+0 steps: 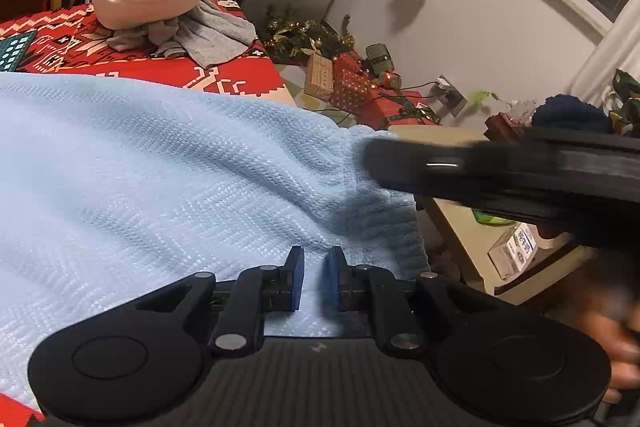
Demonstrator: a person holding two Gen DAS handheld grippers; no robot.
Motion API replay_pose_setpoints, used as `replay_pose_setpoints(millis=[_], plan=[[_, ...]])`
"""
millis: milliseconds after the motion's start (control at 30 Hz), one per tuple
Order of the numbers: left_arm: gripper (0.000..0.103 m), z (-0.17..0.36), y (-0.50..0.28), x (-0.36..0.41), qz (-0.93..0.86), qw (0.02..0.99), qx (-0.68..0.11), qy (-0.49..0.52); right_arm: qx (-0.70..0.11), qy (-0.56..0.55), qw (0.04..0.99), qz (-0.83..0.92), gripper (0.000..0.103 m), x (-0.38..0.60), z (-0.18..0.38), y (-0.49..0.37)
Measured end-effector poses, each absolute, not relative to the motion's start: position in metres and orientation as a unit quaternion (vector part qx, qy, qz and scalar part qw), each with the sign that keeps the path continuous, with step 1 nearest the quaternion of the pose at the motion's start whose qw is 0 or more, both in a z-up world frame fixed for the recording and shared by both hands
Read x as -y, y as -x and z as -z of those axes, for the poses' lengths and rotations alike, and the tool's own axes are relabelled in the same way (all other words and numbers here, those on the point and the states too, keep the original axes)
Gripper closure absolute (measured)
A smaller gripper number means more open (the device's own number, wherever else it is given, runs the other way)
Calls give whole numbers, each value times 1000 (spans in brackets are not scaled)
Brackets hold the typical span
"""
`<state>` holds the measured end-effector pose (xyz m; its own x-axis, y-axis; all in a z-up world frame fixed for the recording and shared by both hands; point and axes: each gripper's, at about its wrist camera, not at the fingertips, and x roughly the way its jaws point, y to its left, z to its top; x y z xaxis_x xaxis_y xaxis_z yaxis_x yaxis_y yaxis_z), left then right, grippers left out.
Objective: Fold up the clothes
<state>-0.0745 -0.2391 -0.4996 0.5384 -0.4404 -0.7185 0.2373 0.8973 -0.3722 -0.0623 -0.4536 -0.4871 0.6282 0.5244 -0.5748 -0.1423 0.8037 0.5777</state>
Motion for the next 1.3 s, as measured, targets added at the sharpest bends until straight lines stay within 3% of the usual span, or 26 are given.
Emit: replay_pose_setpoints(millis=[67,233,433,533,700,933,1067,1200,1300], plan=[[91,499,77,234,190,870,-441,111,-397,-232,872,-166,102,449,502,45],[90,509,90,220,178,877,-435,99,-403,-321,841,-162,103,478,535,36],[91,497,106,192,158,880,-425,144,-397,-304,851,-160,103,480,520,51],[91,488,113,163,130,885,-416,165,-386,-263,867,-175,93,467,498,64],[91,484,118,102,80,880,-420,205,-386,-195,876,-212,93,426,478,91],[91,494,129,46,33,882,-431,187,-413,-123,871,-234,92,358,493,113],[100,510,133,27,24,876,-446,182,-421,-59,874,-236,92,328,505,123],[100,520,146,16,26,872,-450,190,-423,-4,877,-229,103,324,518,133],[100,519,150,12,23,870,-449,200,-413,22,882,-224,103,328,517,147]])
